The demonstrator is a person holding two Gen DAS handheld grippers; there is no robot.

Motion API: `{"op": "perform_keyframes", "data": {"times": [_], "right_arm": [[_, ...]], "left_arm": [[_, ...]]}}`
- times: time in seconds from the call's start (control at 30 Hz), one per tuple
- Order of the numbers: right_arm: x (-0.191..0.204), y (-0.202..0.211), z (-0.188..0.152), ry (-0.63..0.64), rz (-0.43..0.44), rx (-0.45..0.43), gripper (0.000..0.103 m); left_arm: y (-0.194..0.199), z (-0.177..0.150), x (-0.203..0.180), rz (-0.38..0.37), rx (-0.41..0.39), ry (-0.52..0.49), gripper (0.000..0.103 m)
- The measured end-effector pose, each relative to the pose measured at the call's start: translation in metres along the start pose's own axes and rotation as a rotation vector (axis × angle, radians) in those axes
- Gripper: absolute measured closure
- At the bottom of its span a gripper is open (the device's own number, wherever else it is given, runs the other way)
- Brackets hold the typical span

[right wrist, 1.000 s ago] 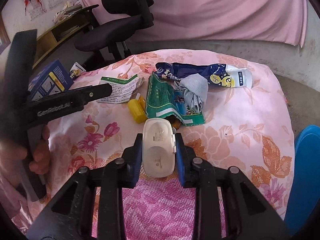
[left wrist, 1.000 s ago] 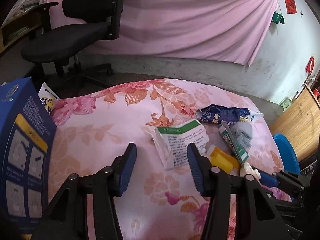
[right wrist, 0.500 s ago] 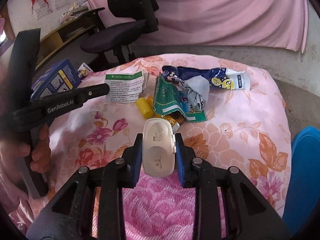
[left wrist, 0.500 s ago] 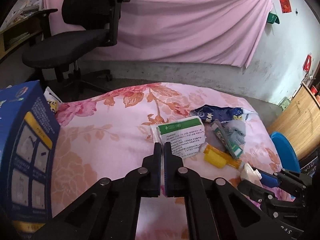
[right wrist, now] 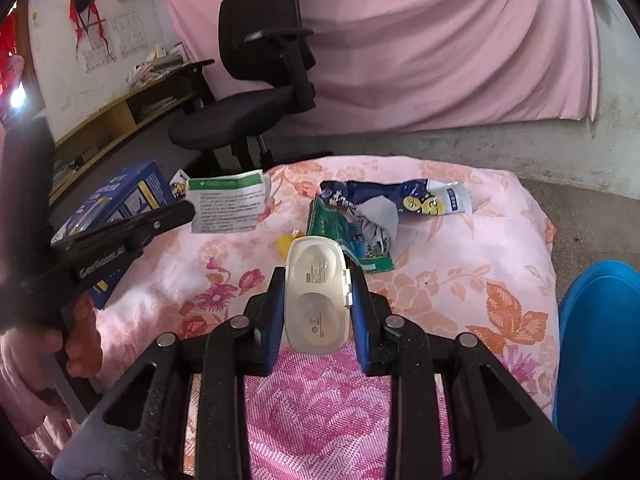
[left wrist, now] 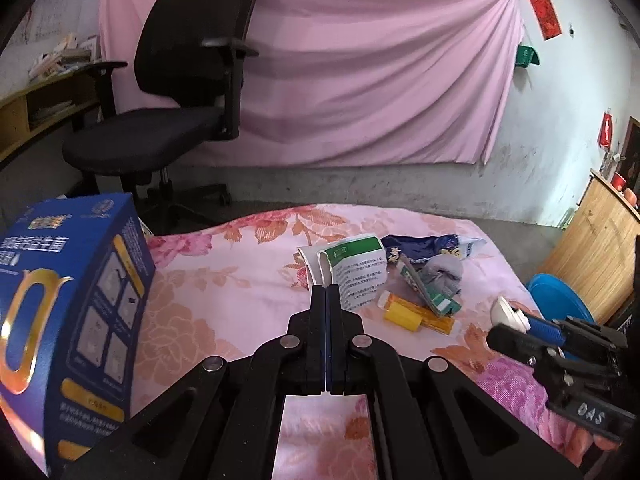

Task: Collect trash
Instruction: 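Lift the white case with the right gripper while the left gripper grasps the paper leaflet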

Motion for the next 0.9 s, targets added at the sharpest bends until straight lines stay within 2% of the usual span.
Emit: {"op": "perform_keyframes", "data": {"times": [0.13,0.27,0.4,0.57,0.77,0.9], "right_arm": [[0.001,0.013,0.003,0.006,-0.005,-0.065,0.044],[0.002,0.039,0.013,0.018,-0.034,-0.196,0.044],[-0.002,0.07,0.019,0.006,-0.031,-0.328,0.044],[-0.013,0.099,0.021,-0.024,-0.052,-0.438,0.044],[-0.041,0.146,0.012,-0.073,-0.161,-0.592,0.044],[-0.071,0.182,-0.002,-0.124,-0.263,-0.682,0.044]], "left_arm": [[0.019,-0.001,-0.005,0.007,-0.057,-0.007,0.103],[0.039,0.003,-0.015,0.02,-0.136,-0.025,0.103],[0.067,0.015,-0.032,0.028,-0.256,-0.038,0.103],[0.093,0.031,-0.067,0.026,-0.376,-0.088,0.103],[0.114,0.044,-0.12,-0.026,-0.464,-0.167,0.103],[0.12,0.047,-0.161,-0.079,-0.489,-0.228,0.103]]}}
Point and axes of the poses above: each gripper's, at about its wrist camera, not at the fingertips, and y roughly against the way its jaws point, x to its left, z to its top, the point moved 9 cm from there along -y, roughly the way its jaws point, and after that the axes turned 14 degrees about x, right-handed, at the moved point
